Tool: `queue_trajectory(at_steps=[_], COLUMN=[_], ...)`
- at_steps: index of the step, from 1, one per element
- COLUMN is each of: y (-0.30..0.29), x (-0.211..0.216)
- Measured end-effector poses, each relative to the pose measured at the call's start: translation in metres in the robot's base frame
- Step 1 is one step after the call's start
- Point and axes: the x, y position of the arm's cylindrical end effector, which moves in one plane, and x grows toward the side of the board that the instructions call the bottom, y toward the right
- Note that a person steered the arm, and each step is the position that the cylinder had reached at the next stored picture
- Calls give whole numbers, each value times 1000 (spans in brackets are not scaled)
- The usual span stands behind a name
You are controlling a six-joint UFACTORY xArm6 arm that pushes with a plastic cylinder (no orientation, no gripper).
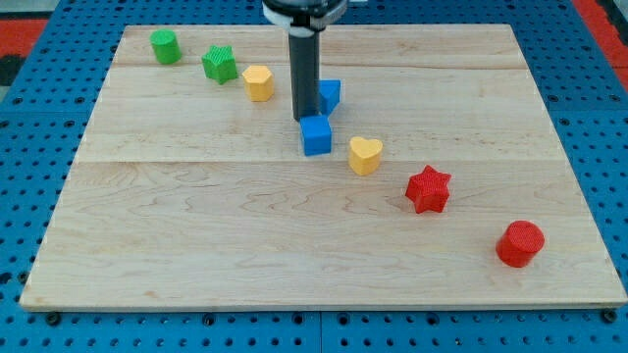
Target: Move the red circle below the red star
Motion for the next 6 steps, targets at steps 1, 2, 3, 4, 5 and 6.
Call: queue_trajectory(at_steps=[1, 2, 3, 4, 5, 6], y=[6, -27, 11, 109, 137, 202], x=[62, 111, 182, 188, 205, 213])
